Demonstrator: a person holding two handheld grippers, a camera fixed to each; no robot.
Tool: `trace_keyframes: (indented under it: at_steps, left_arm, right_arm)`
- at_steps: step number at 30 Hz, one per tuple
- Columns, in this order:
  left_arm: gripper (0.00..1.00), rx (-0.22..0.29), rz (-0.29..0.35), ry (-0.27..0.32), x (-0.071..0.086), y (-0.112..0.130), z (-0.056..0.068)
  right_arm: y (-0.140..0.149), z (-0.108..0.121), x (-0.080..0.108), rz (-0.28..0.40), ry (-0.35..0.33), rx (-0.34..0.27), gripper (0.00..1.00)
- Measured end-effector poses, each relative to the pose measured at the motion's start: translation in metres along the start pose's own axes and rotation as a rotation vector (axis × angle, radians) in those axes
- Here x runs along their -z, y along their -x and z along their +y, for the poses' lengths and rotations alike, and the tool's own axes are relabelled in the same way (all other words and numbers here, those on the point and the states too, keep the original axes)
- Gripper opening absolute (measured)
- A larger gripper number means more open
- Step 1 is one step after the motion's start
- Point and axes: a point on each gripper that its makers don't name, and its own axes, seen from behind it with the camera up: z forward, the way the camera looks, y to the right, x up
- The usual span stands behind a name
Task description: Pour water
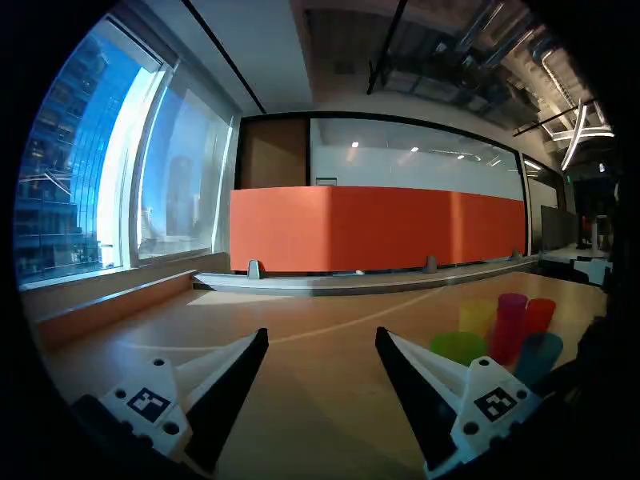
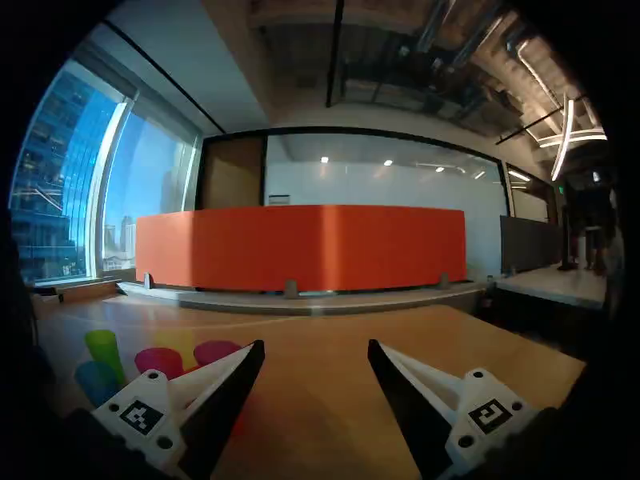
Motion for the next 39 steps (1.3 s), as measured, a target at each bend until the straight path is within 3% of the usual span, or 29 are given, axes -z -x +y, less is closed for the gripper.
trace_keyframes:
  at_steps: [18, 39]
  left_arm:
    - [1.0, 0.0, 0.0, 0.0, 0.0007, 0.0003, -0.0002]
    - [1.0, 0.0, 0.0, 0.0, 0.0005, 0.0004, 0.0003]
  right_arm:
    - [0.0094, 0.0103, -0.0005, -0.01, 0.019, 0.011, 1.0]
    - [0.0076, 0.0067, 0.0021, -0.013, 0.01, 0.013, 1.0]
